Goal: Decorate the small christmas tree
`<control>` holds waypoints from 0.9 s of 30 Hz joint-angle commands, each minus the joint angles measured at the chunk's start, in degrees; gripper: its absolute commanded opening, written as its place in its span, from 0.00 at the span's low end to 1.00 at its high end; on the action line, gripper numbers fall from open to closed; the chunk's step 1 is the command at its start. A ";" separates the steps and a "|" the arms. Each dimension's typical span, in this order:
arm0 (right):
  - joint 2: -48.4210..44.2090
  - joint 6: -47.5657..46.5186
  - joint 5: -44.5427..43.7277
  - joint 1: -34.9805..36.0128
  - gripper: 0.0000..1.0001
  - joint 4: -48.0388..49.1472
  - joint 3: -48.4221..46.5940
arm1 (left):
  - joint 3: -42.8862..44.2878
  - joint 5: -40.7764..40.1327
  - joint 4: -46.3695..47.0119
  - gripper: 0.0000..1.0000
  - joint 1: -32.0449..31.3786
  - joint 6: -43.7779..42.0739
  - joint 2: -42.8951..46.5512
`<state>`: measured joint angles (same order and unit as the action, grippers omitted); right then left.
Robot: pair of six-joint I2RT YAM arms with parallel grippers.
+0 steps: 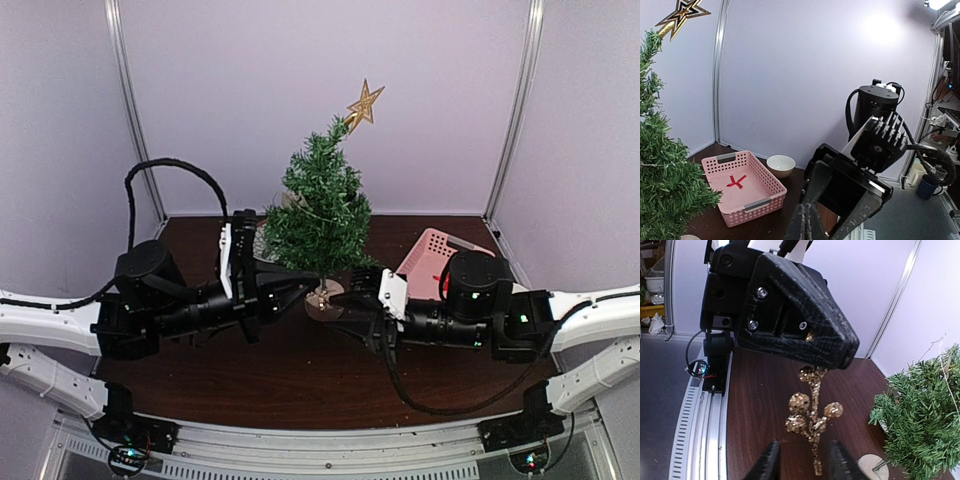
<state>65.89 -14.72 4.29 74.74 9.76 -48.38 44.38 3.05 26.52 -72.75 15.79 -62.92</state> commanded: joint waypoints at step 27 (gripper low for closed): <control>-12.04 -0.08 -11.35 -3.28 0.95 -3.83 7.09 | 7.72 -17.43 -15.01 0.00 11.50 -17.34 3.31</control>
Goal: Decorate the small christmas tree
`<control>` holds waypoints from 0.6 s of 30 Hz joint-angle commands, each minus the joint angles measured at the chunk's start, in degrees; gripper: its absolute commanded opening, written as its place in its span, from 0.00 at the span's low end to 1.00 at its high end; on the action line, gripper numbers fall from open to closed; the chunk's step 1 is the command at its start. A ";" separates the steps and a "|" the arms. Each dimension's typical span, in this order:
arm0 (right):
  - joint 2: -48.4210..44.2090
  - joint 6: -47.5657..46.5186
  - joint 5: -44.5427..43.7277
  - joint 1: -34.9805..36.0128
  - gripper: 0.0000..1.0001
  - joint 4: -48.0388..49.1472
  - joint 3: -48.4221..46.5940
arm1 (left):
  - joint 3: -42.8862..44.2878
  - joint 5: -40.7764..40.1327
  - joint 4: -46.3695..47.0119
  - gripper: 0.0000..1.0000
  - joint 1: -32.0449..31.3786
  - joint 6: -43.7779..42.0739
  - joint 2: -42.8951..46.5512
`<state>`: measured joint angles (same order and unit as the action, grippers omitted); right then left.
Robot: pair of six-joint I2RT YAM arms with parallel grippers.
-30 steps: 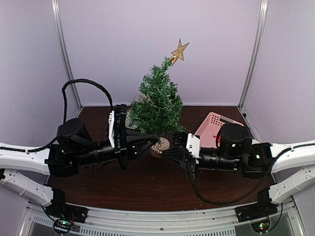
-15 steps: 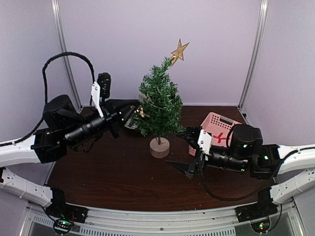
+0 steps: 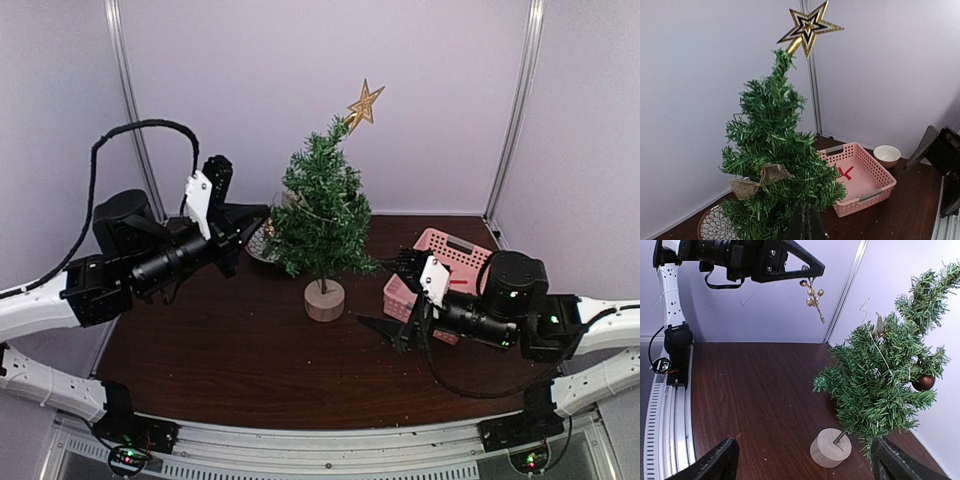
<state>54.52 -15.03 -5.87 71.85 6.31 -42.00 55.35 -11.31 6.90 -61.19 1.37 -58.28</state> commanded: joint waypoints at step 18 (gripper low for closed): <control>-1.35 0.48 -0.72 -0.77 0.95 -1.47 0.84 | -11.85 -7.91 29.18 0.00 5.68 7.12 -11.74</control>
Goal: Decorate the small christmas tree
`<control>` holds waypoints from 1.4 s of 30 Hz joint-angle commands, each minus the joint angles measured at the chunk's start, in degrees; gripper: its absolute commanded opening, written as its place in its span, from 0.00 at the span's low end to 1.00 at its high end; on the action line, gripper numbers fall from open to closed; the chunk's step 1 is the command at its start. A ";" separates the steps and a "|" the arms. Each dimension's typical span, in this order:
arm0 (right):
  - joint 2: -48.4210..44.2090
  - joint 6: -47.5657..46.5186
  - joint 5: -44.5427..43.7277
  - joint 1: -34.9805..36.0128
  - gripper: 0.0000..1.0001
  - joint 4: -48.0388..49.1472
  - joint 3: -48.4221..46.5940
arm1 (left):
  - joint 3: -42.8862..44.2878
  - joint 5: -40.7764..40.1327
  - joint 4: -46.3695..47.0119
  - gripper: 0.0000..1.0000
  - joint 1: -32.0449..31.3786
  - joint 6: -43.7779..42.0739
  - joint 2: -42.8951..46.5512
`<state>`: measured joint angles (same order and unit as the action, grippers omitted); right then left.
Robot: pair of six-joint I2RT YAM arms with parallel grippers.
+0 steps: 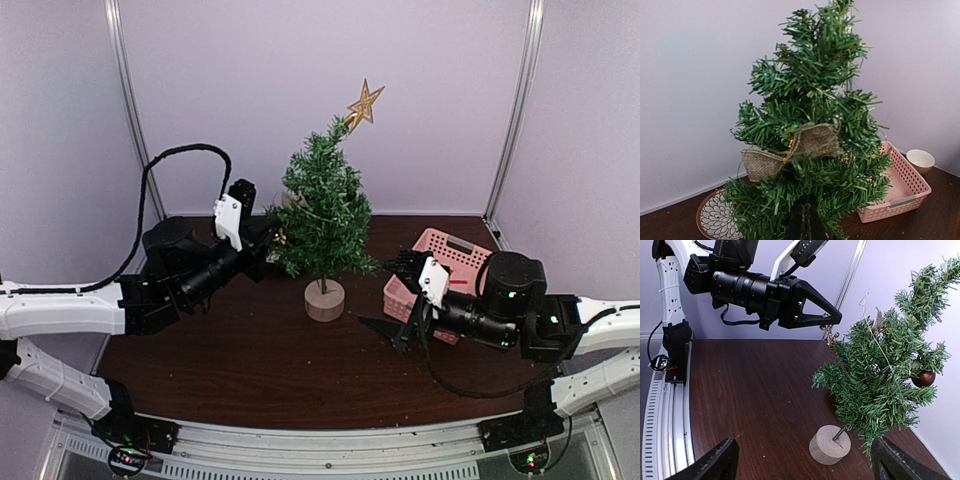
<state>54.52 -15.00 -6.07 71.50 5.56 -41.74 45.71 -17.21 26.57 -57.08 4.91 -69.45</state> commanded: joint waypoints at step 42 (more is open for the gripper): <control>-1.53 0.24 -1.06 -0.80 0.95 -2.14 0.73 | -1.87 6.93 15.84 0.14 5.76 13.16 -14.28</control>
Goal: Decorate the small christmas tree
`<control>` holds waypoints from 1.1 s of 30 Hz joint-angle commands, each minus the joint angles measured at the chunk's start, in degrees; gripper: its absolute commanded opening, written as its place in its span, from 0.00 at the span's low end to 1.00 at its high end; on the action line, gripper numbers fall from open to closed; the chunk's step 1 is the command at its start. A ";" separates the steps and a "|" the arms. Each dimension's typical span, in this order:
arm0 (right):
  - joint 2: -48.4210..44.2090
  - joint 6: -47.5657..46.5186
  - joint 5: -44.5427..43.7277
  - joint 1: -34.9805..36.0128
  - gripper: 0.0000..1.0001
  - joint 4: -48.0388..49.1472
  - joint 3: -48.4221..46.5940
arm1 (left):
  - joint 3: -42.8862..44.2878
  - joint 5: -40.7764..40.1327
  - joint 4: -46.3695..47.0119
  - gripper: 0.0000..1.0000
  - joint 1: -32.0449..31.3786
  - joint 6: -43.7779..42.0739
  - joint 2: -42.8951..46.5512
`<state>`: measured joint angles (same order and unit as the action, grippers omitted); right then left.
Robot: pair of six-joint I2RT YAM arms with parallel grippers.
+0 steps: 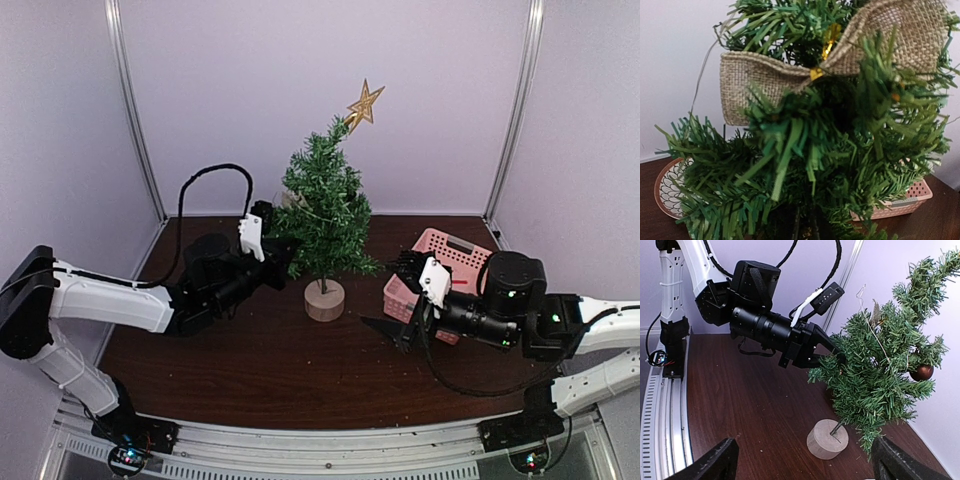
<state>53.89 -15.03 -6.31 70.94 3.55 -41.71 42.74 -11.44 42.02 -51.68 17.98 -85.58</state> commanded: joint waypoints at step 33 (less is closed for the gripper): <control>4.94 18.29 4.56 -30.84 0.84 -36.26 -12.51 | -6.76 -0.46 -26.61 0.53 0.14 0.73 29.56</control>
<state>54.98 -1.45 -2.98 47.75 -17.45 -49.89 37.04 -10.83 20.80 -51.68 18.17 -59.88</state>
